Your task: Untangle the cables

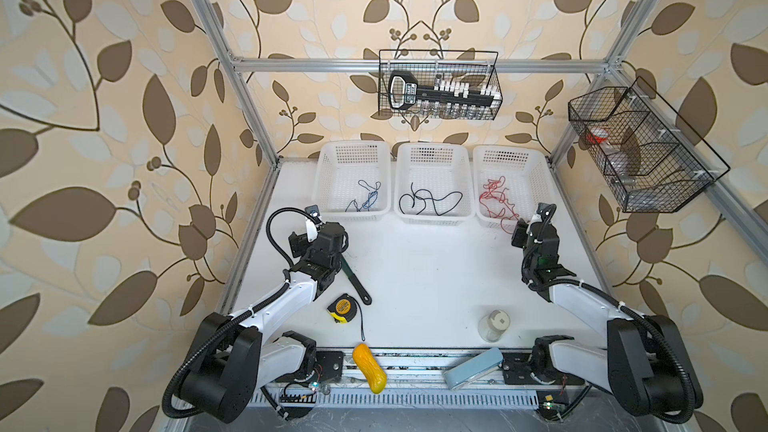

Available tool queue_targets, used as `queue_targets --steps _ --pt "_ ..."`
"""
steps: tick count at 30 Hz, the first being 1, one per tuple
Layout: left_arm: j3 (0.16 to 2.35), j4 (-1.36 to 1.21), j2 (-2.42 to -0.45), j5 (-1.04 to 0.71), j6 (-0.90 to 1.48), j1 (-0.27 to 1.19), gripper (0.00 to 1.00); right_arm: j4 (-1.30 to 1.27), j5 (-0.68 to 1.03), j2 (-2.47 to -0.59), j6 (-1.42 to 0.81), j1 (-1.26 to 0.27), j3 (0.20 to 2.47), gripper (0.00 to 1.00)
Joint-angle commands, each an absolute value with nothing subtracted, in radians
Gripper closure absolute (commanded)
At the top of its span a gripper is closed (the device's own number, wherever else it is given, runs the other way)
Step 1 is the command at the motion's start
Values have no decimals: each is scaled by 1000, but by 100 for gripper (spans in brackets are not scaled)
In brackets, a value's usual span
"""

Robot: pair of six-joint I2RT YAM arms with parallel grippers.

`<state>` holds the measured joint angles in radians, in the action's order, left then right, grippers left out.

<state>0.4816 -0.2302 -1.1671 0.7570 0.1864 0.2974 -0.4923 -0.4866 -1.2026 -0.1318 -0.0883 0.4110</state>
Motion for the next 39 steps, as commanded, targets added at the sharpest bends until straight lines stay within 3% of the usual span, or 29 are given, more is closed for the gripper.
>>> queue_targets --steps 1,5,9,13,14,15,16,28,30,32,34,39 --pt "446 -390 -1192 657 120 257 1 -584 -625 -1228 -100 -113 356 42" --pt "404 -518 -1268 627 80 188 1 -743 -644 -1238 -75 -129 281 42" --pt "380 -590 -1308 568 103 112 1 -968 -520 -1269 -62 -119 183 43" --pt "316 -748 -1328 502 100 65 1 -961 -435 -1307 -24 -116 209 44" --pt "305 -782 -1352 462 110 42 1 -911 -420 -1304 -42 -105 229 41" --pt "295 -825 -1383 434 109 28 1 -891 -400 -1308 -50 -91 242 2" --pt "297 -846 -1414 407 101 25 1 -911 -392 -1314 -44 -86 239 0" --pt "379 -753 -1497 377 91 23 1 -1019 -377 -1287 -33 -96 159 0" --pt "379 -747 -1497 376 91 22 1 -1245 -363 -1393 -24 -83 107 0" --pt "380 -748 -1496 376 90 22 1 -1045 -367 -1321 -55 -82 149 0" --pt "379 -752 -1496 376 91 22 1 -1148 -349 -1374 -46 -65 138 0" --pt "379 -750 -1496 376 90 23 1 -1078 -350 -1336 -70 -59 143 0"
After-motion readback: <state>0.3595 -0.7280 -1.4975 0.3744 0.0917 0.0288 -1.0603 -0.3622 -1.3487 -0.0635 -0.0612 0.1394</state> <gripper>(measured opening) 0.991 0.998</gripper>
